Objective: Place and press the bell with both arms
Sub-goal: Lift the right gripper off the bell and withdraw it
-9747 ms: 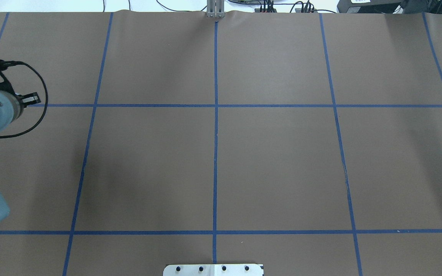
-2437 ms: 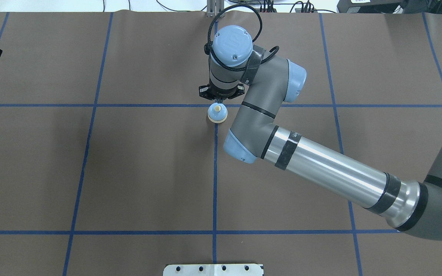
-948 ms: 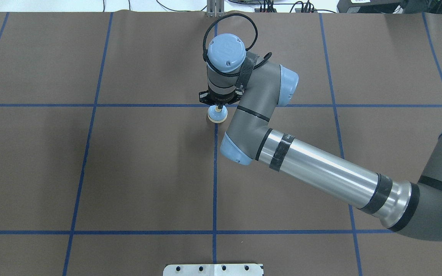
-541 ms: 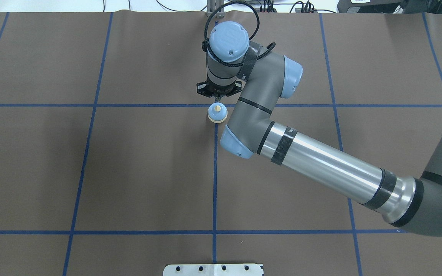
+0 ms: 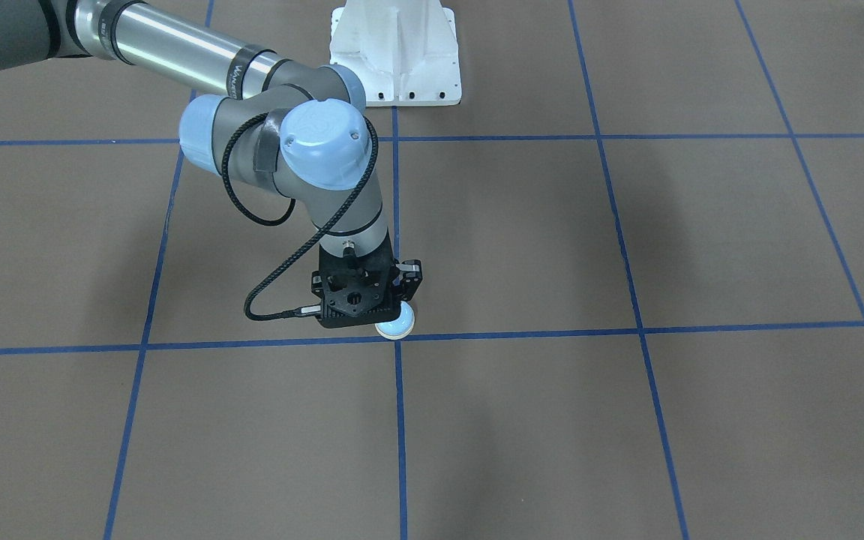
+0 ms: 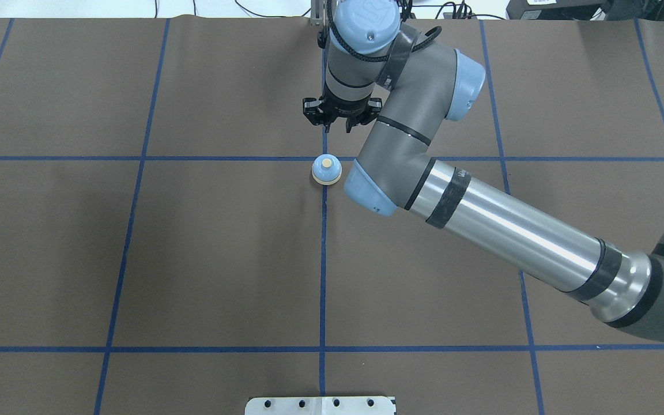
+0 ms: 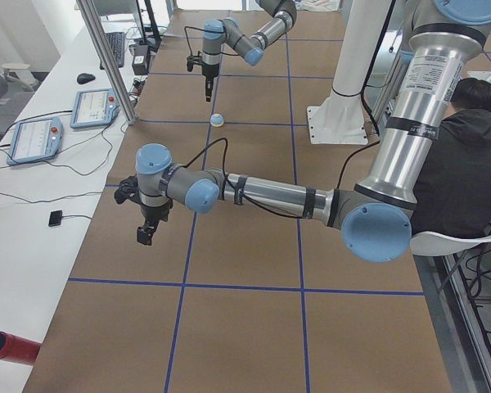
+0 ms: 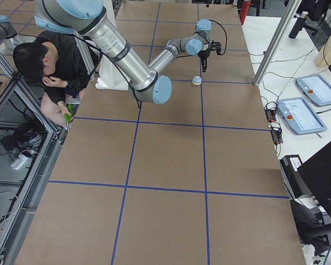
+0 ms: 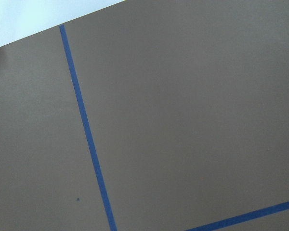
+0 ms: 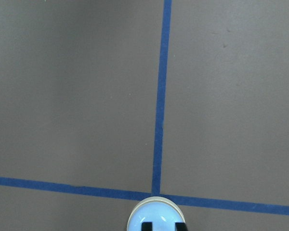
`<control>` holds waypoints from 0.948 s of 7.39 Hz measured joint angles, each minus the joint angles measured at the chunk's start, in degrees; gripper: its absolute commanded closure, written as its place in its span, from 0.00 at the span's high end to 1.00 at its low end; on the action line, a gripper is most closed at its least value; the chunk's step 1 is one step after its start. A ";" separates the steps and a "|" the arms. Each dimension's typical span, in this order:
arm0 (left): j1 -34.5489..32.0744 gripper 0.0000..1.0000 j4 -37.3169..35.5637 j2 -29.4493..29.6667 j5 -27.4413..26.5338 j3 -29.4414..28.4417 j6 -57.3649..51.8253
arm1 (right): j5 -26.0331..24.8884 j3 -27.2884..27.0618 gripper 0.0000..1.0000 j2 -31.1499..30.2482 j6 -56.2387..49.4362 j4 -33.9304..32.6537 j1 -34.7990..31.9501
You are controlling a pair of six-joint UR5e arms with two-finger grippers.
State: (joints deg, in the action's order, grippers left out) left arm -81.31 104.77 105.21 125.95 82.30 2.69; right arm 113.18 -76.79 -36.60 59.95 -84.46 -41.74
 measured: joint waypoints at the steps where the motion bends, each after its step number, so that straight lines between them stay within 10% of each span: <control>1: -1.50 0.99 -1.12 -1.14 0.09 0.06 -3.06 | 2.70 -3.00 0.99 -2.48 -1.13 -1.45 -2.35; 7: -4.45 1.00 -20.67 -9.68 0.77 14.77 -9.83 | 16.84 -12.28 0.99 -24.05 -28.12 -1.99 -21.16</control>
State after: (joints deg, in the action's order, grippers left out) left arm -85.76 84.09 95.53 126.71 97.06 -7.14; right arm 130.02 -89.06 -60.66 31.82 -86.45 -62.90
